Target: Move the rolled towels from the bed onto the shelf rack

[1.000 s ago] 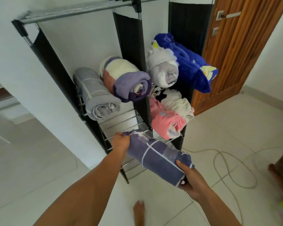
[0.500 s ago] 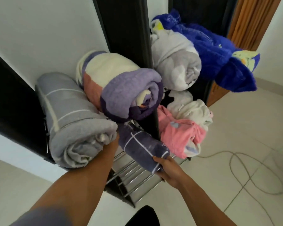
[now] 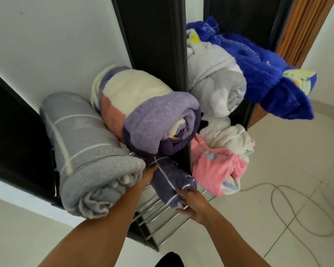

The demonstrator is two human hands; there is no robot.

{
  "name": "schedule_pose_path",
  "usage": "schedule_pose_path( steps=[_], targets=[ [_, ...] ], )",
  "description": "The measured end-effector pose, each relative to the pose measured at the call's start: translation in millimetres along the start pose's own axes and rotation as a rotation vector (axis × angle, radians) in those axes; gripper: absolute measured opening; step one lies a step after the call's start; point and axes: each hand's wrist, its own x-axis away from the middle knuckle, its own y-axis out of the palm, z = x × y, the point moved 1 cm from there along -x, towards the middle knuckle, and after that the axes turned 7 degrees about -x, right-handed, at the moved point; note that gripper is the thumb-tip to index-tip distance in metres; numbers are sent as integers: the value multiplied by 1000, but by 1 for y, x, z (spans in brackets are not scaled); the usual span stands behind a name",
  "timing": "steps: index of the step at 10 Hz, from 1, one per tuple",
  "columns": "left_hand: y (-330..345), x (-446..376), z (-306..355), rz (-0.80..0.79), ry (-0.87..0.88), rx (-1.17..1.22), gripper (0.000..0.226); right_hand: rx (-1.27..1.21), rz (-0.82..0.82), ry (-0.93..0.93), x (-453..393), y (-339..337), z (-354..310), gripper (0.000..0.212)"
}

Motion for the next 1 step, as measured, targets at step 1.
schedule_pose_path(
  steps=[1],
  targets=[
    [-3, 19, -18, 37, 47, -219, 61, 72, -53, 10, 27, -20, -11, 10]
  ],
)
